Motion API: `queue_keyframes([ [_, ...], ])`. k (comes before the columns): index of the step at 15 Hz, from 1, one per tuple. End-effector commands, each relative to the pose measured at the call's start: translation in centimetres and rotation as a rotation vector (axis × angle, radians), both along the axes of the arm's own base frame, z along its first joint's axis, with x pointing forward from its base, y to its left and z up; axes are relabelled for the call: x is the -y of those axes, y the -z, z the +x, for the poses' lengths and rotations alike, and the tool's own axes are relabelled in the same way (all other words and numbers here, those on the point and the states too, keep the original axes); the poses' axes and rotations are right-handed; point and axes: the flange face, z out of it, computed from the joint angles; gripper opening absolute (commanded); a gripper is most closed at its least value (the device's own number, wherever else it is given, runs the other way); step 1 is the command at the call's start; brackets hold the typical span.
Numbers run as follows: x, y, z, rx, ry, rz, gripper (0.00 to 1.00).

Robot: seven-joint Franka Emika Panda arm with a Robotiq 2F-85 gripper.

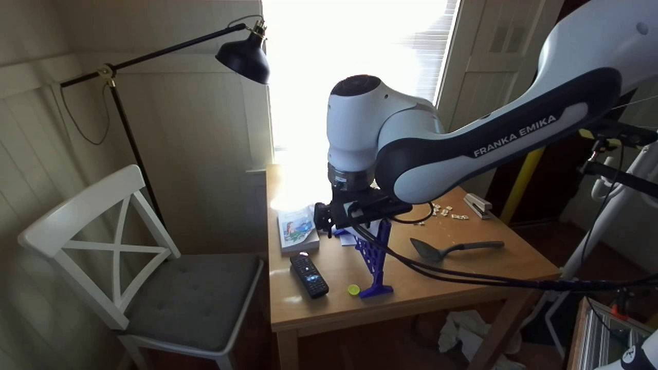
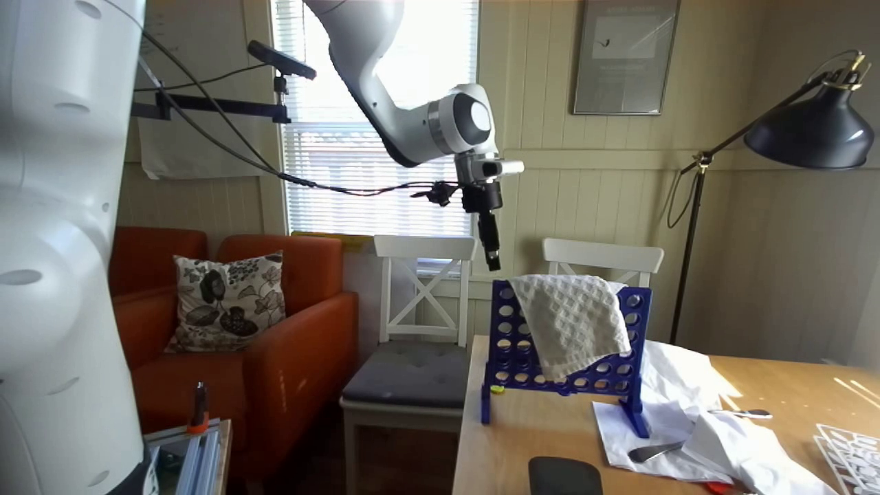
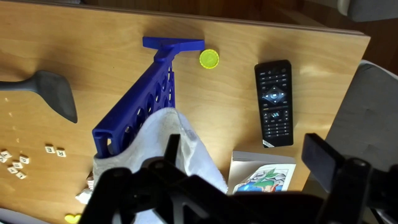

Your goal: Move the white towel to the space in between the spatula and blue object

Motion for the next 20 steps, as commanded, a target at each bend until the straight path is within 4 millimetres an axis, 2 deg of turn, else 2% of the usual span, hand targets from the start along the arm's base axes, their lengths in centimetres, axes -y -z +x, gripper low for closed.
queue_keyframes([
  [1, 0.4, 0.4, 0.7, -0.004, 0.007, -0.006, 1.00],
  [8, 1.3, 1.8, 1.2, -0.030, 0.026, -0.012, 0.99],
  [10, 1.5, 2.1, 1.3, -0.034, 0.031, -0.014, 0.94],
  [11, 1.6, 2.2, 1.4, -0.036, 0.033, -0.015, 0.73],
  [13, 1.8, 2.2, 1.5, -0.035, 0.037, -0.015, 0.68],
  [20, 2.1, 2.2, 1.7, -0.033, 0.044, -0.018, 0.19],
])
